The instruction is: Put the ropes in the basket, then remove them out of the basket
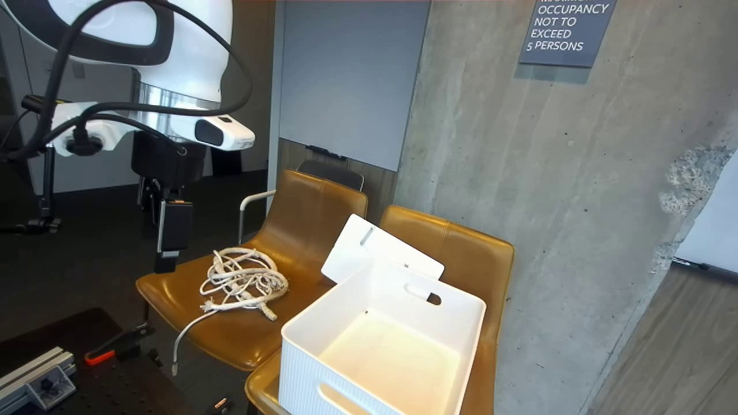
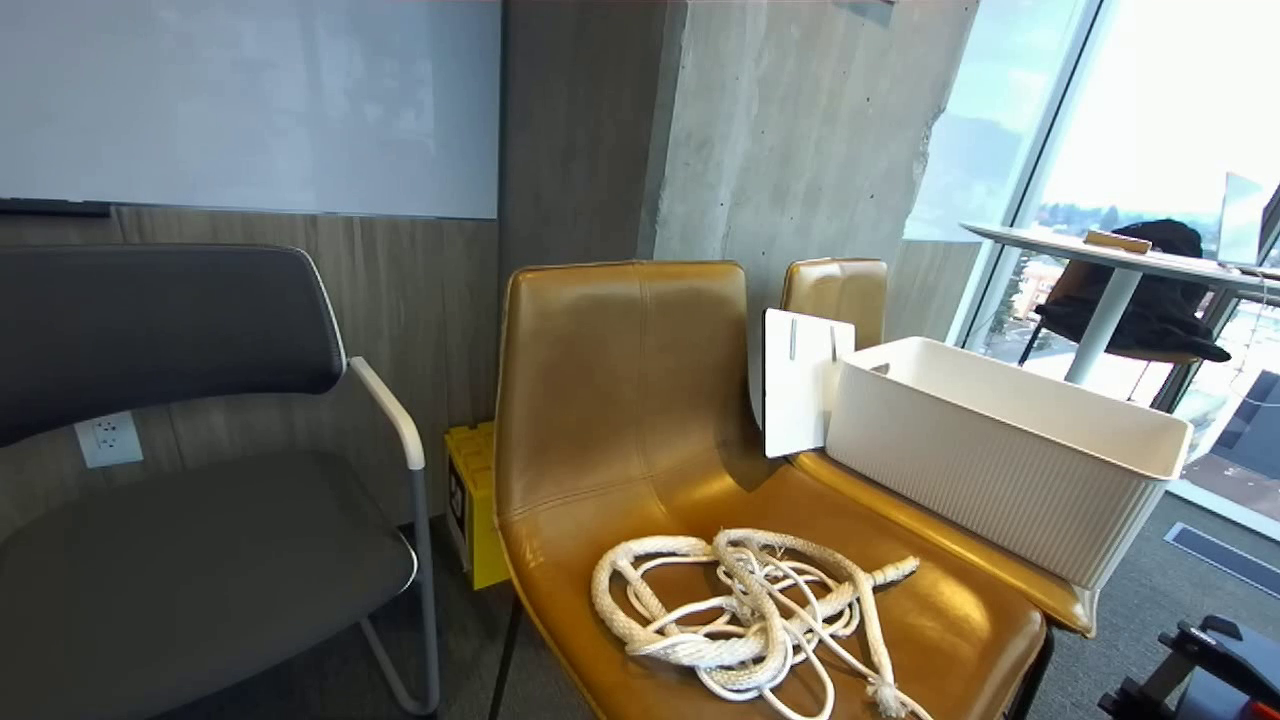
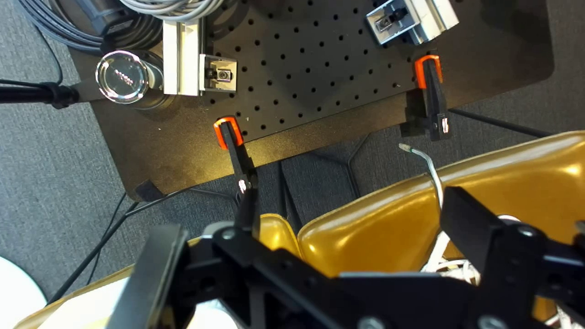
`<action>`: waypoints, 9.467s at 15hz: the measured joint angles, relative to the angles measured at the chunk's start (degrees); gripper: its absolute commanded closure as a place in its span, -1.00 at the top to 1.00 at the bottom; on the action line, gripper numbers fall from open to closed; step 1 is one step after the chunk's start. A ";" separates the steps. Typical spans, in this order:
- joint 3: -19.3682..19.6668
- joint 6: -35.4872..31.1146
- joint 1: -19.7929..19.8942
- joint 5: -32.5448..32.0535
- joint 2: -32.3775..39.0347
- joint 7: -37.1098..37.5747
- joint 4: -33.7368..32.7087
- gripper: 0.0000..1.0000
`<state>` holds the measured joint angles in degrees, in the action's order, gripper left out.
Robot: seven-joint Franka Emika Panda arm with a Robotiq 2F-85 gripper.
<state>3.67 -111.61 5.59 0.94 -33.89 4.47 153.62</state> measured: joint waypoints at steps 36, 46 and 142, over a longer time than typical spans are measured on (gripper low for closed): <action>-16.44 -35.83 -13.31 -19.42 49.86 -5.76 -31.47 1.00; -11.10 -35.78 -17.83 -19.41 75.20 -9.96 -50.14 1.00; 5.26 4.27 3.56 -16.66 39.18 -8.40 -60.15 -0.50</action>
<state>8.93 -107.34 9.15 -15.72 5.30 -3.93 93.48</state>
